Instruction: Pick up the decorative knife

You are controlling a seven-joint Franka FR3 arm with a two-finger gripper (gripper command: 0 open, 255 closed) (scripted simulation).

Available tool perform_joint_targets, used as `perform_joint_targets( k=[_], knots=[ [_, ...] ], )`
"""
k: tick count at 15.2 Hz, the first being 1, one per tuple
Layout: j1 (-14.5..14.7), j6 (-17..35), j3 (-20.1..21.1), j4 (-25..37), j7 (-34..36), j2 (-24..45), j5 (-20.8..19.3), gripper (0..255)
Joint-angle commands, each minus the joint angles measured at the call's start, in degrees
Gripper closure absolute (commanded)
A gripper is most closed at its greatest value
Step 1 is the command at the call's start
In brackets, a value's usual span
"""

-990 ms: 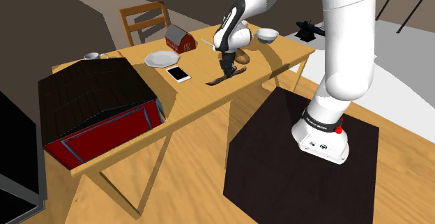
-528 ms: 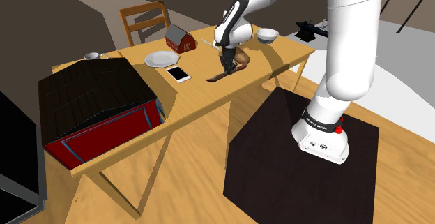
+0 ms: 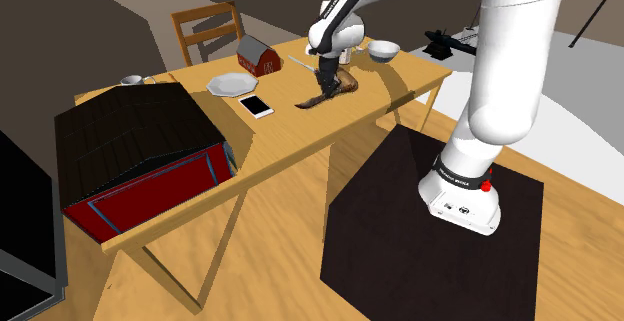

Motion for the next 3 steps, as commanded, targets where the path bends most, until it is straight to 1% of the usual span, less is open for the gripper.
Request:
perform_joint_targets(
  k=[1,3],
  knots=[
    [0.3,-1.2,-0.4,-0.1,0.6,-1.3,-0.8,255],
    [0.3,-1.3,-0.4,-0.1,0.6,-1.4,-0.9,255]
  ],
)
